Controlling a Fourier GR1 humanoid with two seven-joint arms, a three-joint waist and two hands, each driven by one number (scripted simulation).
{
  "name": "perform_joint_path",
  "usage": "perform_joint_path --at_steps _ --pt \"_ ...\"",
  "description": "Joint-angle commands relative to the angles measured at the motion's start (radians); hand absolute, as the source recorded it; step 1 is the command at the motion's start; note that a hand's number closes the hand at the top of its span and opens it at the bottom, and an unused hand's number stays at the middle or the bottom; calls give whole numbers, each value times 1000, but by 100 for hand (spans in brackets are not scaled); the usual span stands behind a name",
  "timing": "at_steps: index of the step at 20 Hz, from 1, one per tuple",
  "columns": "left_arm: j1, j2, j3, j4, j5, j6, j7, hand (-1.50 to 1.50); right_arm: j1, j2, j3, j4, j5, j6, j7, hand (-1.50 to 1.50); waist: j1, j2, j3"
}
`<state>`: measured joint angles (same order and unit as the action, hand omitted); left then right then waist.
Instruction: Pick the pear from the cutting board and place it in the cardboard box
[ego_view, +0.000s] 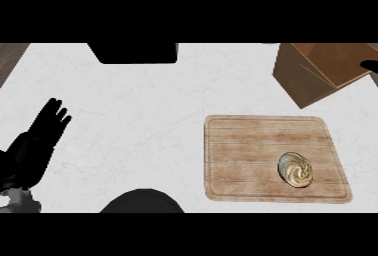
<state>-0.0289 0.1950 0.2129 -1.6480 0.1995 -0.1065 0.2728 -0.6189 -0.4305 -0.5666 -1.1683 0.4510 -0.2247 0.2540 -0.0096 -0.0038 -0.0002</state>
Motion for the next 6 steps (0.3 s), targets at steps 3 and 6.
perform_joint_path --at_steps 3,6 --pt "22 -13 -15 -45 -15 1 9 0 126 -54 -32 -43 -114 56 -86 -150 11 3 0" --pt "34 -14 4 -23 -5 -11 -18 0 143 -119 -39 -80 -156 127 -22 -150 11 3 0"
